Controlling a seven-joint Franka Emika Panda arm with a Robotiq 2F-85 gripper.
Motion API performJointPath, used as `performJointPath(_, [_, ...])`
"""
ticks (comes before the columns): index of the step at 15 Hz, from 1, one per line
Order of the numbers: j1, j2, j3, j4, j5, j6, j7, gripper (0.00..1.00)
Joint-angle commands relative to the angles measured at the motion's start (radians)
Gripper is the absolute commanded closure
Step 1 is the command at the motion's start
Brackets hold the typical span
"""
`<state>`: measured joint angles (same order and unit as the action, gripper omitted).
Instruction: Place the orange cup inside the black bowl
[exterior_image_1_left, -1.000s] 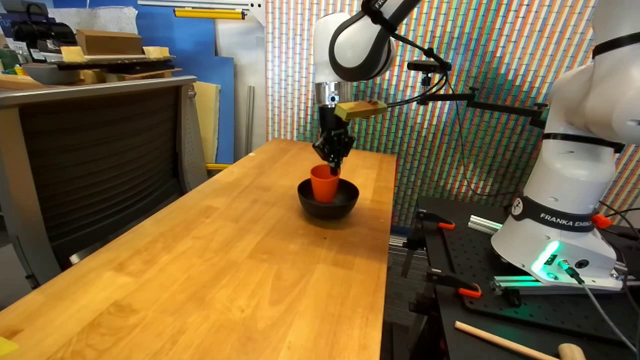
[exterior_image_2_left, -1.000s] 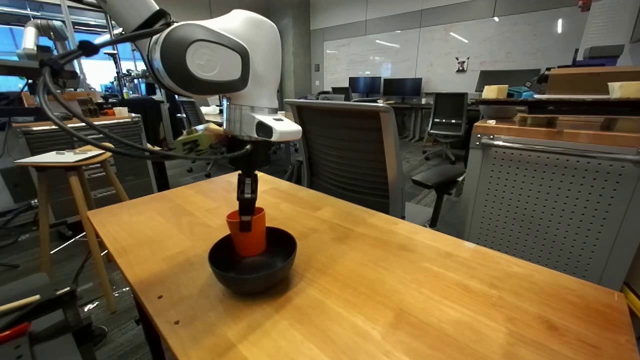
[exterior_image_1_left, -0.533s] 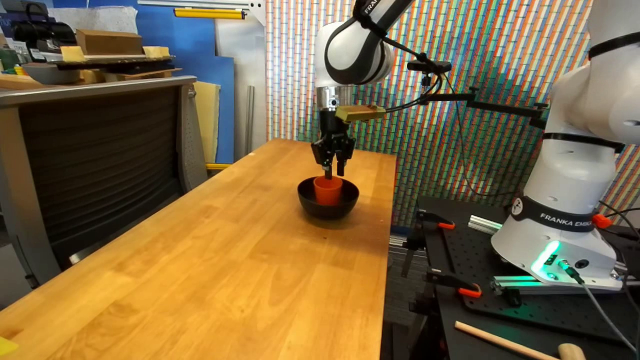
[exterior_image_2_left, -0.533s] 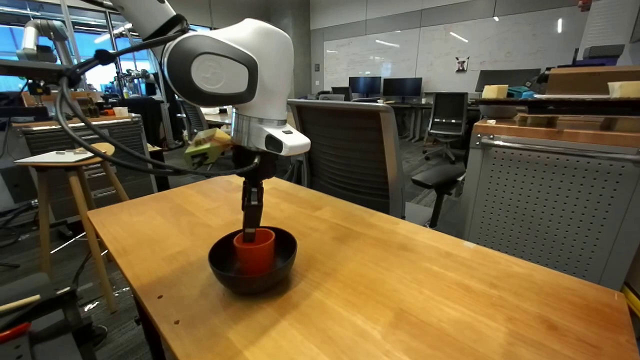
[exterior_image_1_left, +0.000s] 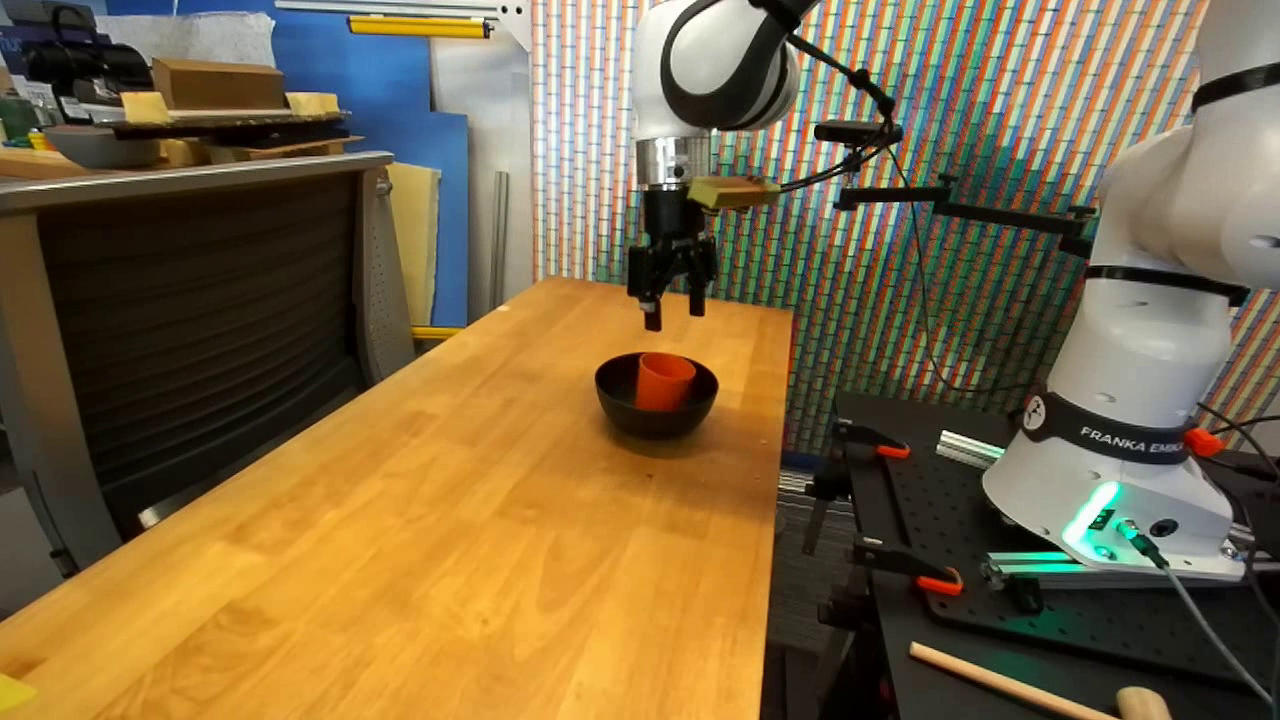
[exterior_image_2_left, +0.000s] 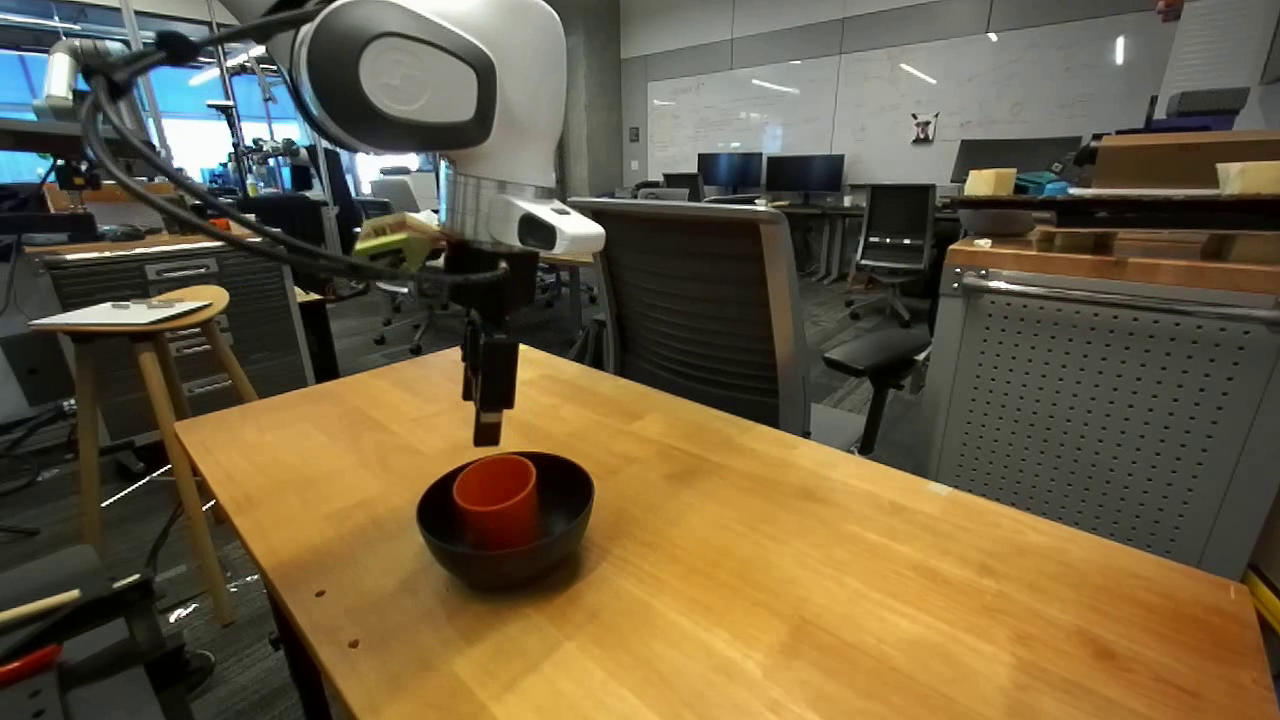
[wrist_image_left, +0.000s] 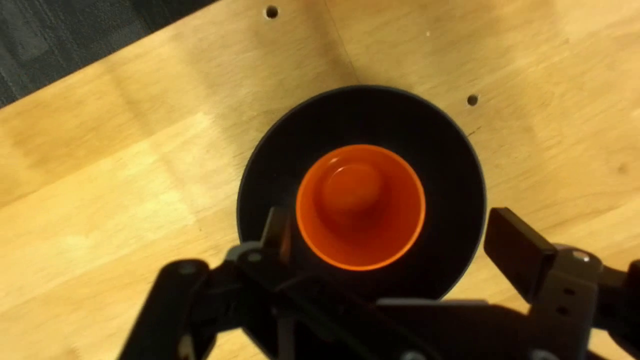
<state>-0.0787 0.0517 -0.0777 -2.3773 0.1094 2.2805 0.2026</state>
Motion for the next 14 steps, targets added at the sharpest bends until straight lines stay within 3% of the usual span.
performJointPath(1, [0.003, -0.038, 0.004, -0.002, -0.004, -0.066, -0.035, 0.00])
performJointPath(14, [0.004, -0.034, 0.003, -0.009, -0.004, -0.075, -0.039, 0.00])
